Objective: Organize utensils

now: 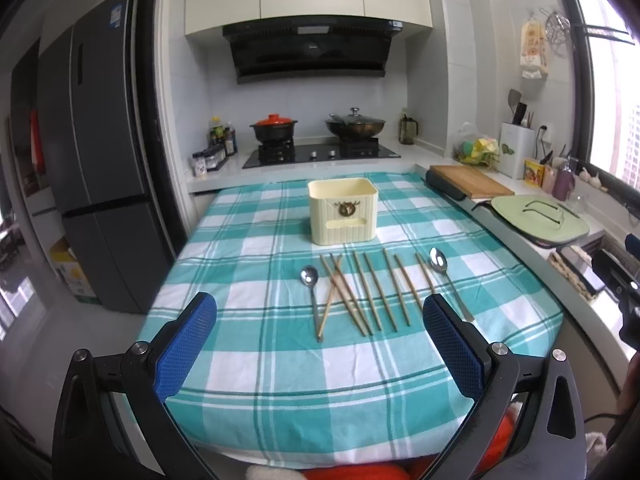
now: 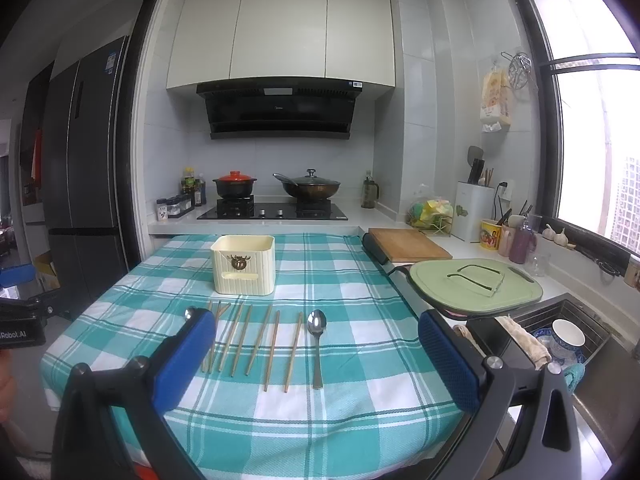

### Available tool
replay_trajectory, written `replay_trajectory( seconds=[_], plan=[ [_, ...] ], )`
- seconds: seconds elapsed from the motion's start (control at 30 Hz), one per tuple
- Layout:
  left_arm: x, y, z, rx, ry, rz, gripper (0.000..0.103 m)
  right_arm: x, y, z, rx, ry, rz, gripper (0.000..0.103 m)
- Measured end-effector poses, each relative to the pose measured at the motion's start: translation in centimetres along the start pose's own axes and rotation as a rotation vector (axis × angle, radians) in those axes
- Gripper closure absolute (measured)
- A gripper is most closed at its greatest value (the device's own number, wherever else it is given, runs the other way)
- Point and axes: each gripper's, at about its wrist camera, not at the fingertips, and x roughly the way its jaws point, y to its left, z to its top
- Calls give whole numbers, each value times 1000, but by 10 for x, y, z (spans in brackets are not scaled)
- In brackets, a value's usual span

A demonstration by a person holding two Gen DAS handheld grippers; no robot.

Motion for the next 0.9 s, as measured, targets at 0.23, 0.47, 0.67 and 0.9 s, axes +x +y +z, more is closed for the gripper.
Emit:
replay_trajectory(
  seconds=[0.23, 0.47, 0.67, 0.9],
  plan=[
    [3, -4, 1, 11, 8, -2, 0, 4, 1, -3, -6, 6, -1, 0],
    [5, -5, 2, 18, 13, 4, 0, 7, -3, -4, 5, 17, -1, 0],
    [6, -5, 3, 19, 11, 5, 0, 8, -4, -4, 3, 13, -1, 0],
    [5, -5, 2, 22, 6, 7, 0, 8, -5, -5, 3, 7, -1, 0]
  ],
)
